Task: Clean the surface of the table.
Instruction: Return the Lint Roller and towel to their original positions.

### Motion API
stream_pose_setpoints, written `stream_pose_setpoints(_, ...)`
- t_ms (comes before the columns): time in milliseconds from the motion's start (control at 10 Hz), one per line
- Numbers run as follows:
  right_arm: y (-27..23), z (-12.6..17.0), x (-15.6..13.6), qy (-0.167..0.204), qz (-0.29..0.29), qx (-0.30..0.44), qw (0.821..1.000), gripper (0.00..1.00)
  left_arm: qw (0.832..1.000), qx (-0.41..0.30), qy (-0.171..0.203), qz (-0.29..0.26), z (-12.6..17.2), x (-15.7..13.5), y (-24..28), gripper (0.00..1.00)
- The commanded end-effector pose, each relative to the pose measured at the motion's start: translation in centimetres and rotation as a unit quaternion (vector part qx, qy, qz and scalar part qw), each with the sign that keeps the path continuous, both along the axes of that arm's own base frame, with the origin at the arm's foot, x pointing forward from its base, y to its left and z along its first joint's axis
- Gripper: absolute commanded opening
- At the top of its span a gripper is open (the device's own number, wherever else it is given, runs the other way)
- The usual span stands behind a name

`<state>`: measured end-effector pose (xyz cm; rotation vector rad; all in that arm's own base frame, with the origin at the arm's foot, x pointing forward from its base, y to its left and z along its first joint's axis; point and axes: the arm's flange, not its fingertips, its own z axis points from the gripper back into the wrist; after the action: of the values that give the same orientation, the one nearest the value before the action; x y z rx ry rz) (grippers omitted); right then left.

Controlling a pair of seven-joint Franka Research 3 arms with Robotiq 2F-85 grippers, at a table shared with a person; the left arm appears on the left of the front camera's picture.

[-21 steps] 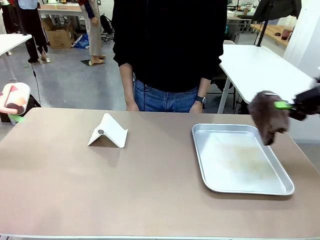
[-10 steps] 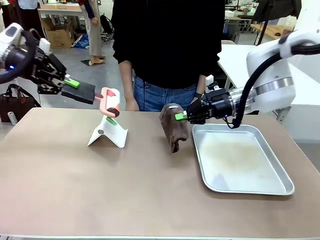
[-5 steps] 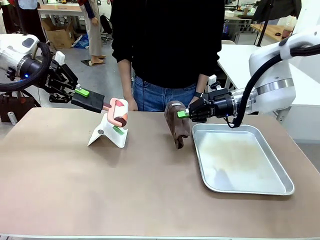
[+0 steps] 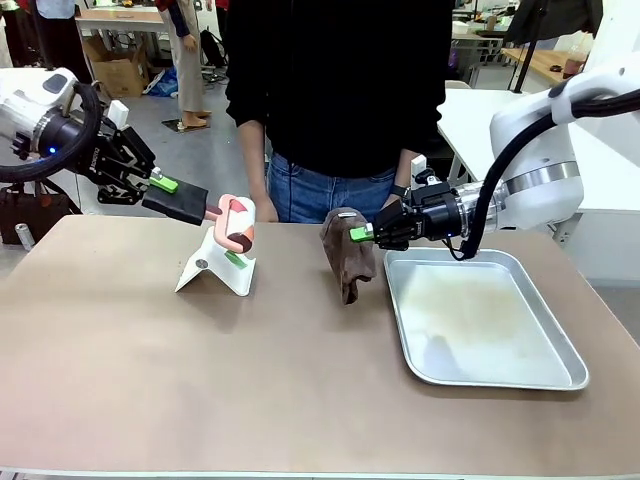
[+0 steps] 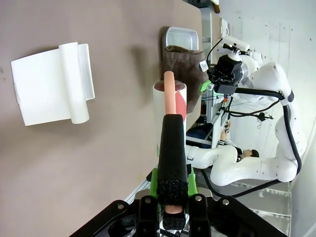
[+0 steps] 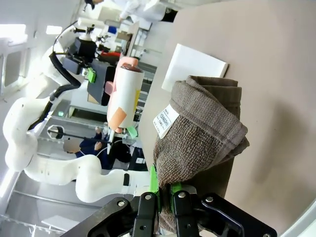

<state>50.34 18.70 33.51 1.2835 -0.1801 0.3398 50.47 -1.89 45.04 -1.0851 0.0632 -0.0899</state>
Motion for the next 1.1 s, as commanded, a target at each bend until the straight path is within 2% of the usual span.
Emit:
stream_pose_setpoints(0,2.0,0.0,-0.5,0.02,-0.047,-0.014,0.999,0.1,0.999,0.024,-0.003,-0.031,-0.7,0.5,-0.9,0.22)
stream_pose_setpoints(200,2.9,-1.1,-1.9,0.063,-0.083,-0.039,0.994,0.1,0.997,0.067,-0.006,-0.024,-1.3,1.5,-1.7,0.22)
stream_pose_setpoints(500,3.9,-1.2,-4.0,0.076,-0.1,-0.062,0.99,0.1,0.996,0.087,0.024,-0.027,-2.1,4.8,-2.7,0.22)
stream_pose_setpoints(700,4.2,-1.5,-5.0,0.082,-0.087,-0.07,0.99,0.1,0.992,0.124,0.033,-0.002,-2.9,6.7,-4.0,0.22)
stream_pose_setpoints(1000,4.1,-1.9,-5.4,0.087,-0.082,-0.077,0.99,0.1,0.985,0.167,0.042,0.013,-3.6,8.3,-5.0,0.22)
